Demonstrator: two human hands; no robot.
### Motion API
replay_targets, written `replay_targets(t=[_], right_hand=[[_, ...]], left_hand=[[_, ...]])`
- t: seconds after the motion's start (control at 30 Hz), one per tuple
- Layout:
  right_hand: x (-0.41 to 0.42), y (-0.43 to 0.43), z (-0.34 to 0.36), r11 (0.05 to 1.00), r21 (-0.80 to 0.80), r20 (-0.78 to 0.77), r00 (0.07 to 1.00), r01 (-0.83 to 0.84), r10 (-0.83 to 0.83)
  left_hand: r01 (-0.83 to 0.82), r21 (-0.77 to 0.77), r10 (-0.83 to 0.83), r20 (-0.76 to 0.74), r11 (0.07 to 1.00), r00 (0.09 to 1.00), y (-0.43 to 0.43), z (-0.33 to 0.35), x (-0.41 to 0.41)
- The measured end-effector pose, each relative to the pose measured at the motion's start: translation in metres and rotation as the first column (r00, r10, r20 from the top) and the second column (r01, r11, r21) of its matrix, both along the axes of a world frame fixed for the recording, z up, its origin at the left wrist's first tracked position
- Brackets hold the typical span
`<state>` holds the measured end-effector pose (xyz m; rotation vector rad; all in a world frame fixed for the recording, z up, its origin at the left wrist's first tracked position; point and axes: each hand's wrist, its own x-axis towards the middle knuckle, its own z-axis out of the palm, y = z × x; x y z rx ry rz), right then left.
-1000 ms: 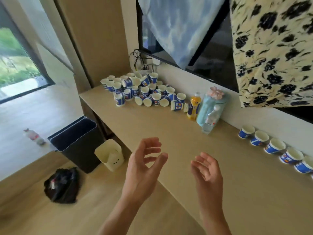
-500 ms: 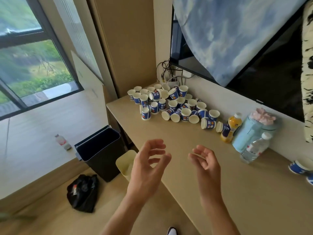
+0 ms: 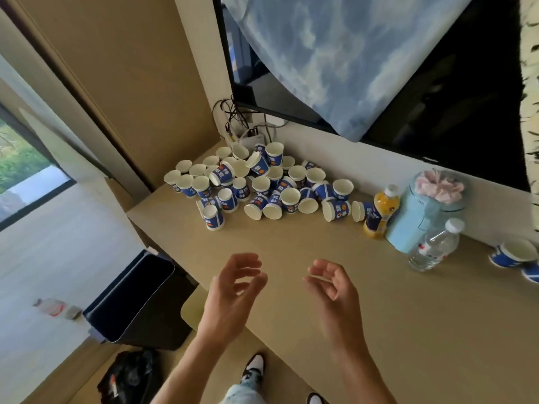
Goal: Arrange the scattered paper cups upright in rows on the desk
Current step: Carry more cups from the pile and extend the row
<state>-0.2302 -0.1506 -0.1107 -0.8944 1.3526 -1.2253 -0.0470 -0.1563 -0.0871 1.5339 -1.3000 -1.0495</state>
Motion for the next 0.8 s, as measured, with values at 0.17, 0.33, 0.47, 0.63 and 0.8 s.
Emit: replay_targets(t=[0.17,0.33,0.47,0.63,0.8], right_hand=[[0.034,-0.032,-0.016,0.993,0.056,-0.055,0.993,0.106,-0.103],[0.082,-0.073,-0.018,0.983,0.081,-0.078,0.985,0.162,-0.156],[0.118,-0.101,-0.022,0.983,0.099,-0.093,0.985,0.156,-0.147],[0.148,-0.113,-0.029,0.982,0.153,-0.134,0.987,0.11,-0.089],[0.16,-0.123,-0.037,0.976,0.195,-0.18,0.982,0.099,-0.064]], left_hand=[[0.034,0.092,-0.038,0.039,0.995,0.999,-0.078,-0.038,0.06],[0.001,0.109,-0.026,0.234,0.994,0.972,-0.166,-0.081,0.121],[0.007,0.164,-0.091,0.513,0.986,0.853,-0.237,-0.131,0.164],[0.092,0.224,-0.227,0.712,0.97,0.664,-0.28,-0.169,0.188],[0.169,0.246,-0.298,0.756,0.954,0.583,-0.291,-0.185,0.193]])
